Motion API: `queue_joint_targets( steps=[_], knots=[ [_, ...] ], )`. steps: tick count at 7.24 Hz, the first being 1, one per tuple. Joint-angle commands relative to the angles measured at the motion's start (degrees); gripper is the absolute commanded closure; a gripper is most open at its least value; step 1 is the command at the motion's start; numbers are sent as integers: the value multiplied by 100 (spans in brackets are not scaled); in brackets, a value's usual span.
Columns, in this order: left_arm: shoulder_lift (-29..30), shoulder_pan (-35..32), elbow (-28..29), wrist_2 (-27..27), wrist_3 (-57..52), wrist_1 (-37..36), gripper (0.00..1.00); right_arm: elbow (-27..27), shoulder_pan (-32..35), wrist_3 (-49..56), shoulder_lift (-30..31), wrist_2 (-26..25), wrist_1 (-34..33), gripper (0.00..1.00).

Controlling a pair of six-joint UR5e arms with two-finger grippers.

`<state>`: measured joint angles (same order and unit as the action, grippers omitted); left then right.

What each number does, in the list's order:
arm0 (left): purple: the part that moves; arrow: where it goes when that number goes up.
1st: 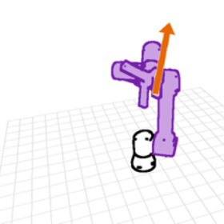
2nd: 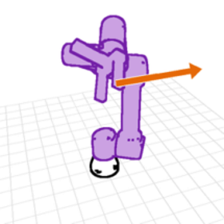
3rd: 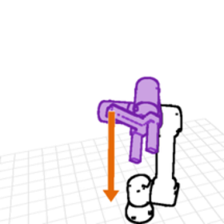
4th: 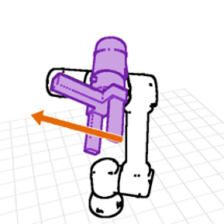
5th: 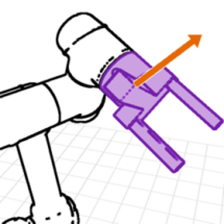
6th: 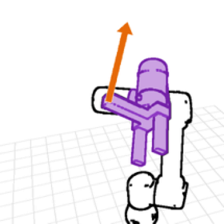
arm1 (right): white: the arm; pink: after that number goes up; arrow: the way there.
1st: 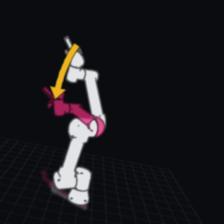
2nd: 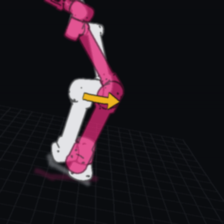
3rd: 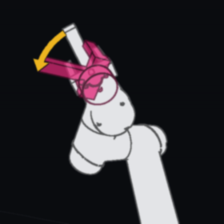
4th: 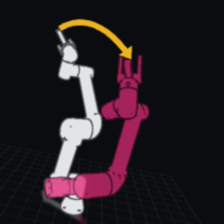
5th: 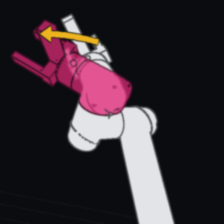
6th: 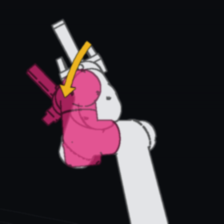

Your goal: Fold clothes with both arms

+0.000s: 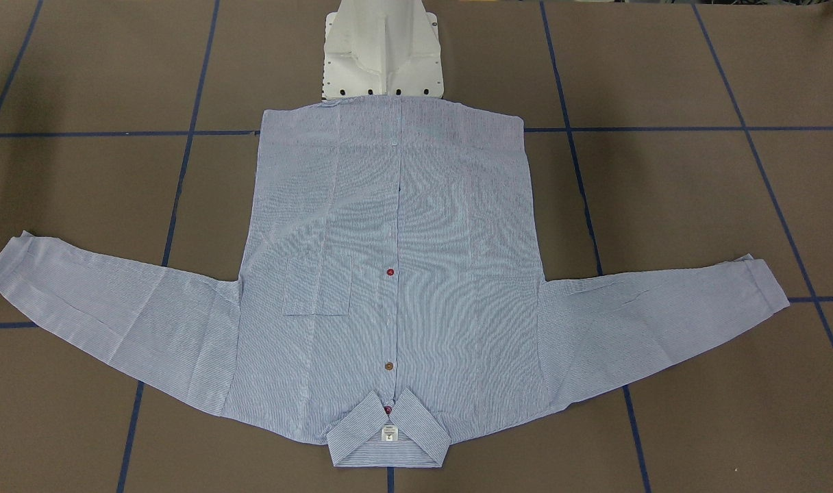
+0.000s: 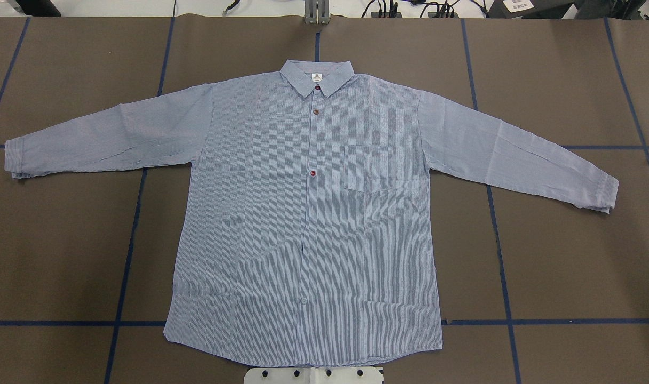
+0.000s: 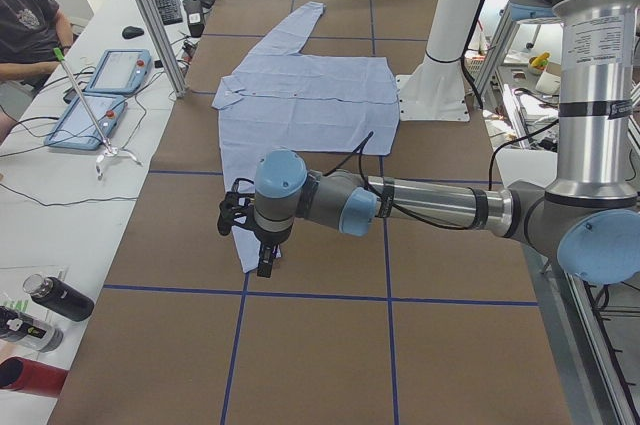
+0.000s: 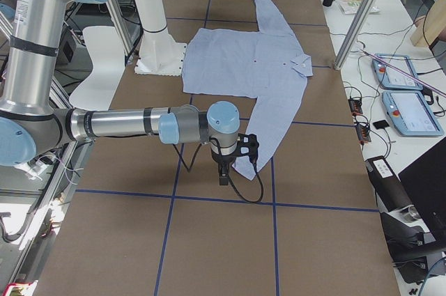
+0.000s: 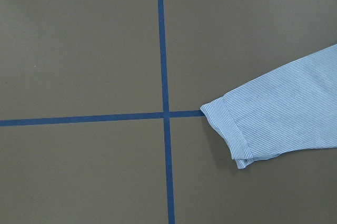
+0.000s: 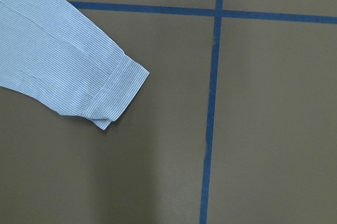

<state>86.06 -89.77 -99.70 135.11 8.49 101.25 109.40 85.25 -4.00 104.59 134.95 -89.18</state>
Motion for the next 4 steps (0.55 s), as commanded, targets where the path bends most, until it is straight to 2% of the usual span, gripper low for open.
queue_joint_targets(
  steps=[1,4],
  knots=[
    [-11,-5,-14,-11,12,0,0,2,0,-4,0,5,-3,0],
    [-46,4,-75,7,12,0,0,-94,0,-13,52,22,23,0]
  ],
)
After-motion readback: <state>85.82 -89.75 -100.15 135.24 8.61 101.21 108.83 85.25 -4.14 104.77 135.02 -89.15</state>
